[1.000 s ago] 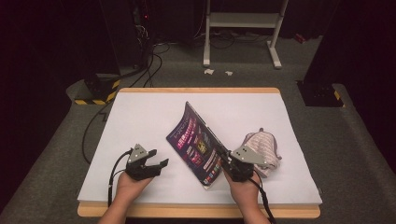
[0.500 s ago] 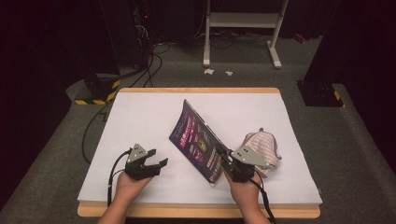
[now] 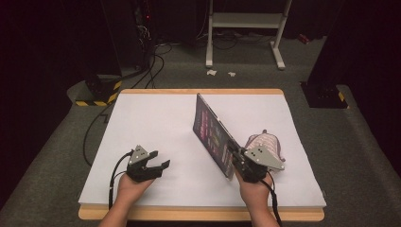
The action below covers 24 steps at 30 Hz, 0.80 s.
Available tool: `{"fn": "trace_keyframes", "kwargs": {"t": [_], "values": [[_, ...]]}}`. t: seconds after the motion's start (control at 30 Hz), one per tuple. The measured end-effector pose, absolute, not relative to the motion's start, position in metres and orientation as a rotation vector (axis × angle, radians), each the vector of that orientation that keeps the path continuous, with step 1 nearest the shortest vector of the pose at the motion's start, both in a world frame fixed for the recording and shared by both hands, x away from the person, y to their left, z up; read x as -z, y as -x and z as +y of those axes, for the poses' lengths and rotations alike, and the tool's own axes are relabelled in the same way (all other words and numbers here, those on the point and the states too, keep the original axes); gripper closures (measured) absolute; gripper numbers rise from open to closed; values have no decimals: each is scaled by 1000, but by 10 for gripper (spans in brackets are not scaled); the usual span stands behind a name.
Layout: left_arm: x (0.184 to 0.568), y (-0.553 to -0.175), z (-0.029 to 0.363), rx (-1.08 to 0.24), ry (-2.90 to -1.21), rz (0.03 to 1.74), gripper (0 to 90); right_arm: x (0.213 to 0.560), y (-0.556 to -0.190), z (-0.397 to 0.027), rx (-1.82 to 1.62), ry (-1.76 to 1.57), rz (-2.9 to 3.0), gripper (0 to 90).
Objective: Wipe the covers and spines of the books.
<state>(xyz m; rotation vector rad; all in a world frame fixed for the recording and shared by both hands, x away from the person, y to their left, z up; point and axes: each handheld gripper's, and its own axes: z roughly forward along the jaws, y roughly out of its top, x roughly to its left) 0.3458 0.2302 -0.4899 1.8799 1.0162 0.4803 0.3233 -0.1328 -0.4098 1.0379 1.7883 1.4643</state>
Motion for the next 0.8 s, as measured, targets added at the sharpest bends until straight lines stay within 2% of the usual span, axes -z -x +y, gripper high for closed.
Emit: {"fn": "trace_keyframes", "kwargs": {"t": [0.8], "values": [[489,-346,233,-484,-1867,1021,336,403,-327,-173,-1352,-1110,1580,843]]}}
